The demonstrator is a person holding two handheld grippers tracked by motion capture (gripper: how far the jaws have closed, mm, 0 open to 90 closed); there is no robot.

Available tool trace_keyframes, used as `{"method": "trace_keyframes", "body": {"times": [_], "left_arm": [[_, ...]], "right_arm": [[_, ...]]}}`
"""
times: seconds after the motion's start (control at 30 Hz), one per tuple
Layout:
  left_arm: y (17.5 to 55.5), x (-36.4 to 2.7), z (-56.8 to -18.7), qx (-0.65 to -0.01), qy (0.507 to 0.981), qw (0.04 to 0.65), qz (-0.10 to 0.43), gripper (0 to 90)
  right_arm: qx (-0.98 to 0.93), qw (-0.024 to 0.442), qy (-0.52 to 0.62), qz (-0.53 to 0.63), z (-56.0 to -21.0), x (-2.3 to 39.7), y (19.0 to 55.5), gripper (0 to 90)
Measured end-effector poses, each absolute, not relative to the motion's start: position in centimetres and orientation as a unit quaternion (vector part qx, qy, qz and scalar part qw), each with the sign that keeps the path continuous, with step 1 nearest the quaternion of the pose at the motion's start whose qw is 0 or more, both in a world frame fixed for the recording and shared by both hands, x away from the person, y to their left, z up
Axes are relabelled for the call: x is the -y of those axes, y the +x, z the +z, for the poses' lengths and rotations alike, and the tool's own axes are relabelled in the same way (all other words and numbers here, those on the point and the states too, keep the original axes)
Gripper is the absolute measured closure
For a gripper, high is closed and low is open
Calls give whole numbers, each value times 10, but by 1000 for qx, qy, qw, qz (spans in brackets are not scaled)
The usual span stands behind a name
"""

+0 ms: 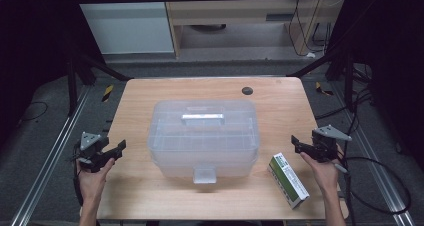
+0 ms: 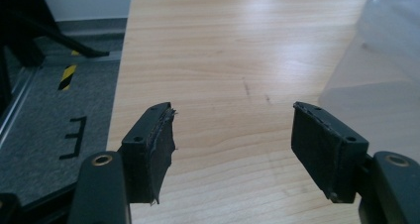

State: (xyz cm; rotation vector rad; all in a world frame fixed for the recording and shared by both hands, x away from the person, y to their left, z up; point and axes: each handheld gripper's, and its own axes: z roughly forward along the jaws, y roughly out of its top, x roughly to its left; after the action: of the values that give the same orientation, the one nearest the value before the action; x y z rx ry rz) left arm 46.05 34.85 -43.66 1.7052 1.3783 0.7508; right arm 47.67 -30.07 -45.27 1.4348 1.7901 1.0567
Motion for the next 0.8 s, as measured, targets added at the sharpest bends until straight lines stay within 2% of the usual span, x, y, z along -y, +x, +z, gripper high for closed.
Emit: {"method": "trace_keyframes", "body": {"times": [0.37, 0.8], "left_arm": [[460, -340, -415, -502, 708, 404, 288, 319], [460, -320, -367, -431, 743, 420, 293, 328]], "right_arm": [[-695, 297, 524, 392, -452, 295, 474, 236], [-711, 287, 510, 390, -446, 289, 472, 273]]}}
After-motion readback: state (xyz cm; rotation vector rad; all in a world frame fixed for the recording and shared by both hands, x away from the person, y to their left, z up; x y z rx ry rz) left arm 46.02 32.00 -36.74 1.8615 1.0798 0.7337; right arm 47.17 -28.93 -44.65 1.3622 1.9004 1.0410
